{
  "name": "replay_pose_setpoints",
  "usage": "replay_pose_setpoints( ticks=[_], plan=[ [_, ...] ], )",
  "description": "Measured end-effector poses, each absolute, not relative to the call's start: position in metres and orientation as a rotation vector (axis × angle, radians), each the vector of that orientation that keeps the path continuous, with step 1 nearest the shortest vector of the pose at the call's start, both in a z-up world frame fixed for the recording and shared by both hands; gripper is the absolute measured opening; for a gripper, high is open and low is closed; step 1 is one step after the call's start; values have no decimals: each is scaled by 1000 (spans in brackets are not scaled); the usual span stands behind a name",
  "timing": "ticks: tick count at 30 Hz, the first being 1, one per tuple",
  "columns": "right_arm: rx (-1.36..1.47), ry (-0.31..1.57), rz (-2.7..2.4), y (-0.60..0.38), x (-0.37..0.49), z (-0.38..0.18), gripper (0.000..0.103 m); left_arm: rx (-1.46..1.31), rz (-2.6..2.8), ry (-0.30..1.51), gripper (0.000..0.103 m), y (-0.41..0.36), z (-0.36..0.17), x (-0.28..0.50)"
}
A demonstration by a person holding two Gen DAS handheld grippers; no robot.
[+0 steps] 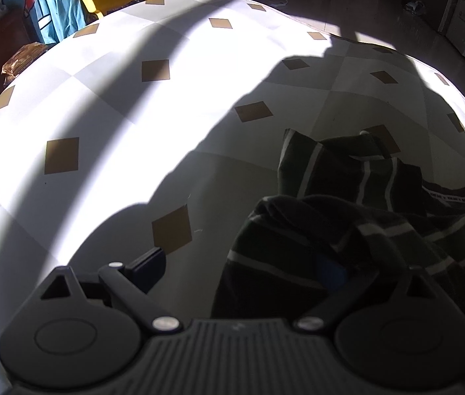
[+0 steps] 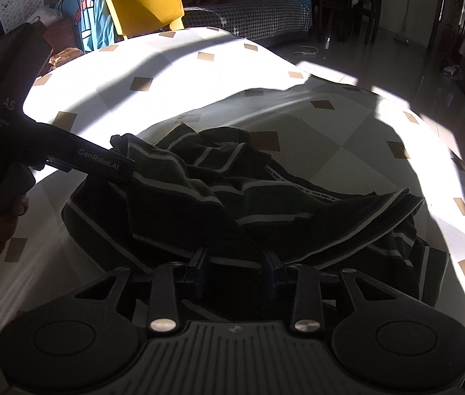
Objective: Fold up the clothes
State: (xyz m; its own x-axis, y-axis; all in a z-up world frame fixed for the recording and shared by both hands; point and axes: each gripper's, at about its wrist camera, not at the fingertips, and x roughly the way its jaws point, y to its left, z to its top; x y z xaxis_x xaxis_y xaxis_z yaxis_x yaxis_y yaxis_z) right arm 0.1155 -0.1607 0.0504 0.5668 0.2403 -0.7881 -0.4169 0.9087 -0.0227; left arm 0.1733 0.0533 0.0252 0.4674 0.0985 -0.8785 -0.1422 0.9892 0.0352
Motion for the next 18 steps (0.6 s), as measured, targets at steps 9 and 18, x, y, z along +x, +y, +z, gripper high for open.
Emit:
replay_pose_setpoints(
  ticks=[9, 18],
  plan=[
    [-137, 998, 323, -184, 120, 26, 34, 6, 128, 1040, 95, 36, 24, 179],
    [-142, 994, 334, -186, 117, 26, 37, -174, 150, 1014, 95, 56, 35, 214]
  ],
)
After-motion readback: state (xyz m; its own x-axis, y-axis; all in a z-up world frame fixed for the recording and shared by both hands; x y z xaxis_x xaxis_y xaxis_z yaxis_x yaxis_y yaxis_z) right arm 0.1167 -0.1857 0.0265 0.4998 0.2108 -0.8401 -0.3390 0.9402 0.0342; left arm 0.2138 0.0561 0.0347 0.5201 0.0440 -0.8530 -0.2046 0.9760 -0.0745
